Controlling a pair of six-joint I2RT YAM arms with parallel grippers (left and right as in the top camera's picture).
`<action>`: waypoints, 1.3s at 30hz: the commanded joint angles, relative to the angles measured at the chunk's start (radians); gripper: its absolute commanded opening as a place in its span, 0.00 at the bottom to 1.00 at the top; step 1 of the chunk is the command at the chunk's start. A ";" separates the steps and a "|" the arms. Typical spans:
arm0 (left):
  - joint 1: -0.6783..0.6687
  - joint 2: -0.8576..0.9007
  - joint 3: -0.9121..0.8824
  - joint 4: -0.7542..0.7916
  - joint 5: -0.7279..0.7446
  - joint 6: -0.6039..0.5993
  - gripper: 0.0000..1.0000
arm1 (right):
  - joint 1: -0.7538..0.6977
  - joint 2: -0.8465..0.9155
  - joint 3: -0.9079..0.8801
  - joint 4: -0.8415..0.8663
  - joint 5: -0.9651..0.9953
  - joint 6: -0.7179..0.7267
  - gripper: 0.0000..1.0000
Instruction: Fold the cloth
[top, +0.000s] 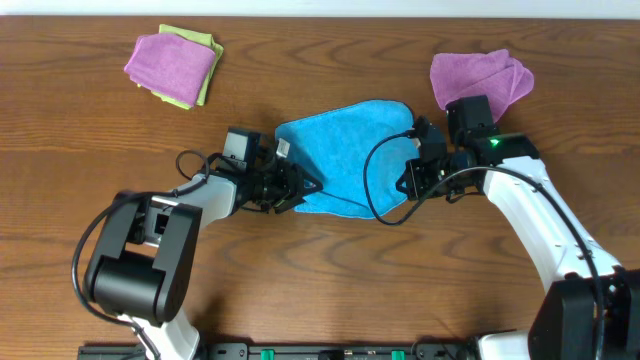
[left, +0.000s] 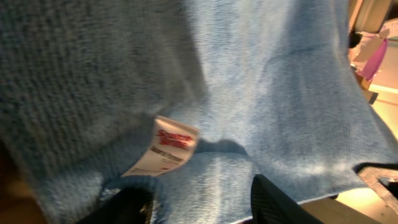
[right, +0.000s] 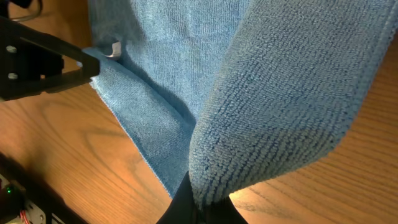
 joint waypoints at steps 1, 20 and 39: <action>-0.005 0.031 -0.005 0.008 0.000 0.023 0.44 | 0.005 -0.019 -0.004 0.000 -0.020 0.013 0.02; 0.127 -0.029 0.033 0.214 0.426 0.011 0.06 | 0.005 -0.020 -0.005 -0.032 0.068 0.014 0.02; 0.135 -0.143 0.034 -0.333 0.400 0.282 0.06 | 0.005 -0.106 -0.217 0.066 0.126 0.024 0.01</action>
